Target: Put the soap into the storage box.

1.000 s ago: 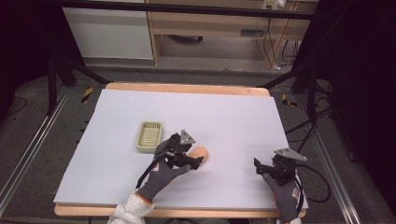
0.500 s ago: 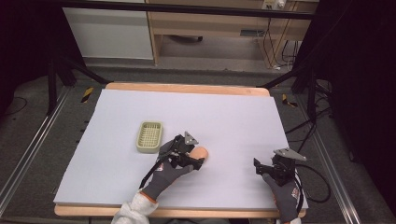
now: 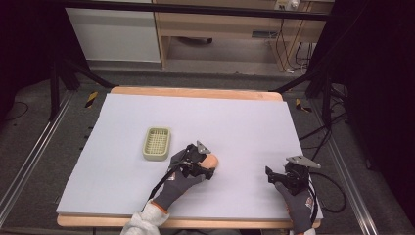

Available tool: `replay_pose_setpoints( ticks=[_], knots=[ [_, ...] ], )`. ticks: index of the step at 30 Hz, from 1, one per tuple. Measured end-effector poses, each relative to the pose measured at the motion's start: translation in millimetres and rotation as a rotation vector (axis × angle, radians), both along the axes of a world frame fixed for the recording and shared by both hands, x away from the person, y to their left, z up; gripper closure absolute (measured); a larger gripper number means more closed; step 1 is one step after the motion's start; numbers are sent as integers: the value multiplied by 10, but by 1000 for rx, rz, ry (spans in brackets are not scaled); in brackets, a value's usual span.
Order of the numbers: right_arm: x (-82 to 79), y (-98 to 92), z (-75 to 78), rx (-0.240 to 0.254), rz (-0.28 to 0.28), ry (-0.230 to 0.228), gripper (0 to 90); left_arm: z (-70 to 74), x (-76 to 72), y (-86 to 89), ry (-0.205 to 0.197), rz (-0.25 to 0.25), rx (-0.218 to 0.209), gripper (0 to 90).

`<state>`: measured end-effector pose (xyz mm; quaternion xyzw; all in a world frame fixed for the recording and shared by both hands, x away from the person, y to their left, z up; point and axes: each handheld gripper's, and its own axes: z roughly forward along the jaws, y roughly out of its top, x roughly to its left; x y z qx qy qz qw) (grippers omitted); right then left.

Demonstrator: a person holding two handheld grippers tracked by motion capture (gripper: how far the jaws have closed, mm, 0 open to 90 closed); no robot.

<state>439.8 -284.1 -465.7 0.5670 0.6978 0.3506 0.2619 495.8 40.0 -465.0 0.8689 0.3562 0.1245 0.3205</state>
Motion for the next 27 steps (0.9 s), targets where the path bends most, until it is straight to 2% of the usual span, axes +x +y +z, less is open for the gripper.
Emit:
replay_pose_setpoints(
  ticks=[5,14,27],
  knots=[
    [6,2,-8,-4,1,5,105,-27,13,-15,11,-4,3,310],
    [11,1,-12,-1,0,6,105,-57,19,-57,8,-2,38,310],
    [12,-2,-14,2,-4,9,105,-61,12,-72,7,10,42,318]
  ],
)
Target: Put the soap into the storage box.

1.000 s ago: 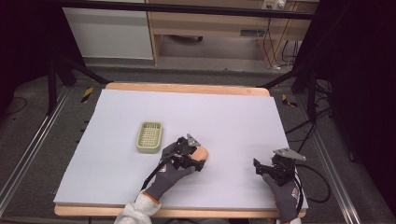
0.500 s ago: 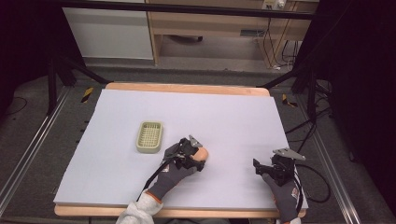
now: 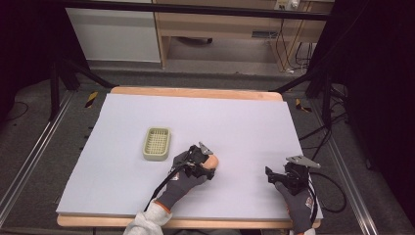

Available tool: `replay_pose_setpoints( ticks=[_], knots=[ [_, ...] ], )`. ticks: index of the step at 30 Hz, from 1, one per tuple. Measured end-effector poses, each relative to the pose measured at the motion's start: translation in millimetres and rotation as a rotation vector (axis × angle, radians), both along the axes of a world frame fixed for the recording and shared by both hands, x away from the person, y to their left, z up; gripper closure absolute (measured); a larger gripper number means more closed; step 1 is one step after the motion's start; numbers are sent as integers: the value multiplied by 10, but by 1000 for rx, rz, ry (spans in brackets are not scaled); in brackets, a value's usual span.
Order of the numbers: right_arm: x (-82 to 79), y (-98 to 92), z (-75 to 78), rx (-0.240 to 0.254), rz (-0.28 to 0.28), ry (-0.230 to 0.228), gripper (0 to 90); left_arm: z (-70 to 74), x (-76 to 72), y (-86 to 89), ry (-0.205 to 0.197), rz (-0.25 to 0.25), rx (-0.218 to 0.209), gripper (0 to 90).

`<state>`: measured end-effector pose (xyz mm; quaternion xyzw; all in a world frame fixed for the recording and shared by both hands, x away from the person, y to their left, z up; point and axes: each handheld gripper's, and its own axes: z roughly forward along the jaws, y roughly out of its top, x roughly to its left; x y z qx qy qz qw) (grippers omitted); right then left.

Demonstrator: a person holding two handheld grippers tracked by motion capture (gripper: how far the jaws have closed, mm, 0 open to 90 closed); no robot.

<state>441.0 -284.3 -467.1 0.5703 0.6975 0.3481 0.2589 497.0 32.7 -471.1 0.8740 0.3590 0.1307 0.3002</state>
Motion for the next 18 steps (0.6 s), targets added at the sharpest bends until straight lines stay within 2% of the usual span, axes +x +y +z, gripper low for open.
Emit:
replay_pose_setpoints(
  ticks=[11,18],
  knots=[
    [-2,1,4,6,1,0,104,8,10,-3,4,0,2,320],
    [-2,0,5,7,2,1,105,58,16,32,8,2,-26,320]
  ],
)
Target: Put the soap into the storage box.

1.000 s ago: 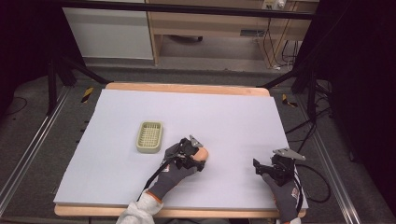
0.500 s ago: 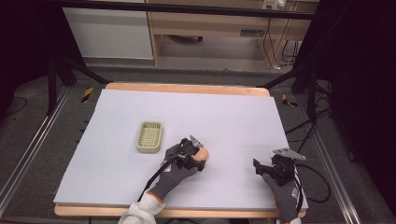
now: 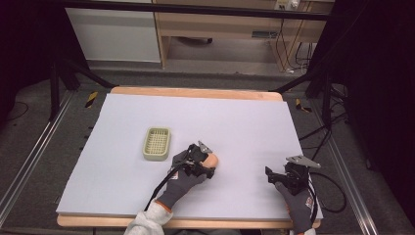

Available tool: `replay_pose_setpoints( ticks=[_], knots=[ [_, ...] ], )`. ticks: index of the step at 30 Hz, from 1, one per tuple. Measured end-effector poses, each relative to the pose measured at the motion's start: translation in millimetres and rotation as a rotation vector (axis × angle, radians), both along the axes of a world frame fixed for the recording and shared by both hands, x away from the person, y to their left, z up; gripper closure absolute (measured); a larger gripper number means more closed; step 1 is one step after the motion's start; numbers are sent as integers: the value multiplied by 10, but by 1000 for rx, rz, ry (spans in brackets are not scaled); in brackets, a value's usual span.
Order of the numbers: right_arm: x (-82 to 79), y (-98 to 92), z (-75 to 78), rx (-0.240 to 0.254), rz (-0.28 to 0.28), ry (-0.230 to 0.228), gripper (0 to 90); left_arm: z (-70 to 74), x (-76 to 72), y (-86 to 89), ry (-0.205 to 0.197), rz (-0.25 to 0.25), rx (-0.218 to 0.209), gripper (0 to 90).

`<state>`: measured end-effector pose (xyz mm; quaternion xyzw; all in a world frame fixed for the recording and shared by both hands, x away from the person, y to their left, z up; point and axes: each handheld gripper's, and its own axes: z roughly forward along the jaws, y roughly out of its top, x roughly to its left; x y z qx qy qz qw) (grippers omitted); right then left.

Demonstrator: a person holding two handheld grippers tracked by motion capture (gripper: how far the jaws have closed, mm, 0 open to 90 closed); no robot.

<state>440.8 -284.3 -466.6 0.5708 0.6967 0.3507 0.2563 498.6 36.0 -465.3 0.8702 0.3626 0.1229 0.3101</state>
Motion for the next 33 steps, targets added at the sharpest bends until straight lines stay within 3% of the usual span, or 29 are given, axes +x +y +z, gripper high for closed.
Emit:
replay_pose_setpoints(
  ticks=[16,33],
  knots=[
    [-8,4,6,-4,5,-7,105,276,-108,159,-38,-12,-34,320],
    [-28,0,5,-11,-3,-17,104,514,-125,456,-75,26,-36,320]
  ],
)
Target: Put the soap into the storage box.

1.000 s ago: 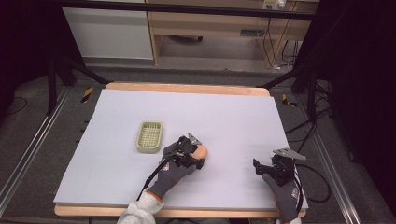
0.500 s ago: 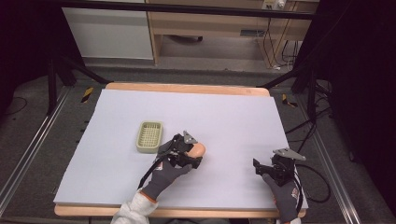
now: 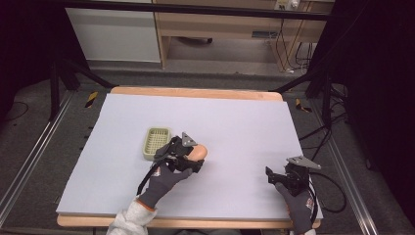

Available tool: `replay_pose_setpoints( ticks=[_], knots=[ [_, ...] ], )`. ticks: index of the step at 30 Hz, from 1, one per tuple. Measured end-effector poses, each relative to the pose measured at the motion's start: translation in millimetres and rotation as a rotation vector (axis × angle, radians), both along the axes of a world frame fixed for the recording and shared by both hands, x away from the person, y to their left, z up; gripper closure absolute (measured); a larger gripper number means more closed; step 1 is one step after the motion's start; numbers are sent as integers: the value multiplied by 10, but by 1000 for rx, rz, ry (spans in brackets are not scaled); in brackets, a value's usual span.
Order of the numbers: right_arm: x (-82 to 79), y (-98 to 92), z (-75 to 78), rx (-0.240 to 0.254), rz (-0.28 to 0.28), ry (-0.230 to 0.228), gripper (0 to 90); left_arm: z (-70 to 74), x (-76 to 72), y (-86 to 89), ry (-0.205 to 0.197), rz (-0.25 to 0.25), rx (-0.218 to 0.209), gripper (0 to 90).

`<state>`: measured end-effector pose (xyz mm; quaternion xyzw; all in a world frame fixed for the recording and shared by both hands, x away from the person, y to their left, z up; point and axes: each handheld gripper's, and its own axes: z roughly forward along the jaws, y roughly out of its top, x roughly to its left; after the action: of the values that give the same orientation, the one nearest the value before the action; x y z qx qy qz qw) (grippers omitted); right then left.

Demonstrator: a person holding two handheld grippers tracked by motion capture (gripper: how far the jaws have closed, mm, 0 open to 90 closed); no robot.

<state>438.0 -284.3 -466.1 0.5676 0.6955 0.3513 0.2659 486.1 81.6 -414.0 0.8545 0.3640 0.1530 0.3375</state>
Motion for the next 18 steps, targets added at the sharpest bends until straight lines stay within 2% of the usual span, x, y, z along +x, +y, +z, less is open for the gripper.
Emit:
replay_pose_setpoints(
  ticks=[18],
  knots=[
    [5,7,-8,-8,0,3,104,145,88,524,-34,104,-47,320]
  ],
)
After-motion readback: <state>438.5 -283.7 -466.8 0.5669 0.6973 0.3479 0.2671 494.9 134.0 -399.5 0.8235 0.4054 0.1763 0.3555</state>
